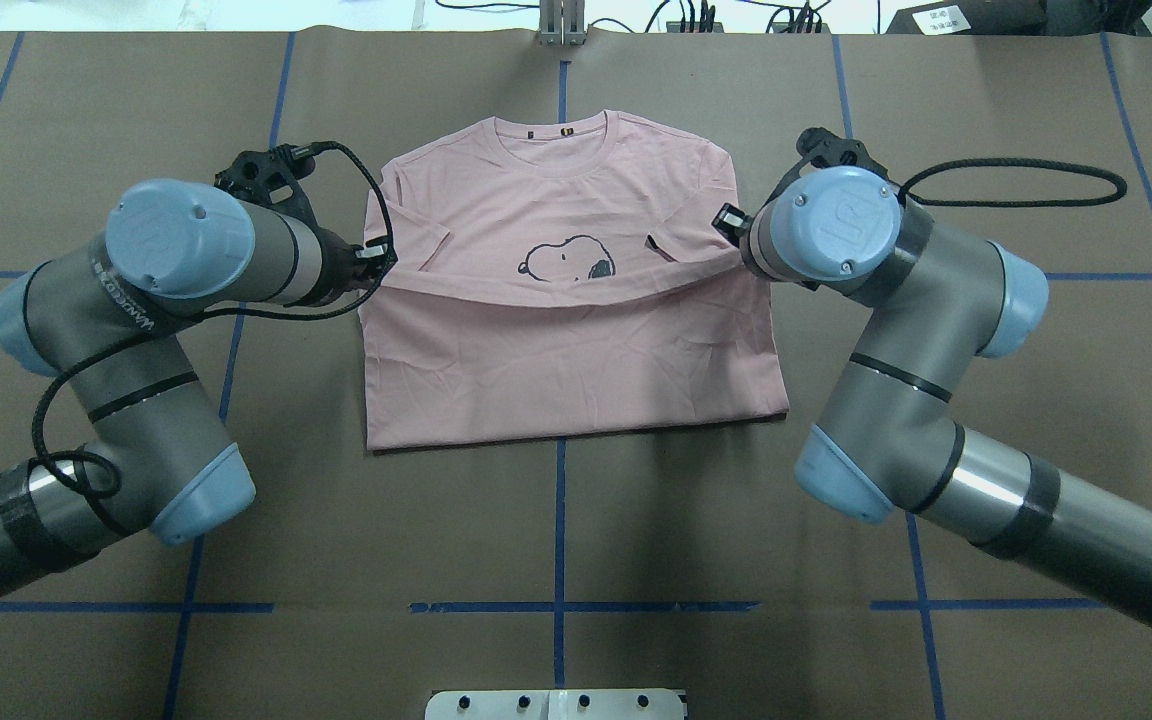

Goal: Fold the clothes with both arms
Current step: 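Lift the hem with both grippers and fold it toward the collar, then release the hem with both grippers and raise them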

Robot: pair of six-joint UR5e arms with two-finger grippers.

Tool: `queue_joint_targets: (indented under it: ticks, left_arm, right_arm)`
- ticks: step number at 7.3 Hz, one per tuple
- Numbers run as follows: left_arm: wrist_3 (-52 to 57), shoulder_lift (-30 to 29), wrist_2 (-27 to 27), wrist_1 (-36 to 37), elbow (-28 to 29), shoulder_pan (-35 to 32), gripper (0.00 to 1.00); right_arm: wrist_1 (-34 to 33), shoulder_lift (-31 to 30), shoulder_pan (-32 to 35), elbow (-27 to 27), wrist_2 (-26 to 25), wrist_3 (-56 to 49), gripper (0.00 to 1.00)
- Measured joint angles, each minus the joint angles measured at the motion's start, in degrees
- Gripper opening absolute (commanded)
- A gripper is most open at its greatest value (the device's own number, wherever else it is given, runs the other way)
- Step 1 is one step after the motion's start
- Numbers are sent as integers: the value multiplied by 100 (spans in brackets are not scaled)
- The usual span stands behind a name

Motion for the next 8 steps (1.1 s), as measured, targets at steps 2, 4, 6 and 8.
queue_joint_targets:
  ticks: [2,4,6,8]
  left_arm:
    - [435,-197,33,-291,645,-325,0]
    - [542,-413,181,-720,1202,-425,0]
    - [558,-698,374,-1127,1812,-443,0]
    - [560,-854,425,-1673,2385,-446,0]
  right_arm:
    - [246,687,379,-1098,126,-193,0]
    - [641,1154,552,-2032,231,-277,0]
    - [738,1463,582,-2594,250,-336,0]
    - [1028,1593,582,-3072,244,-351,0]
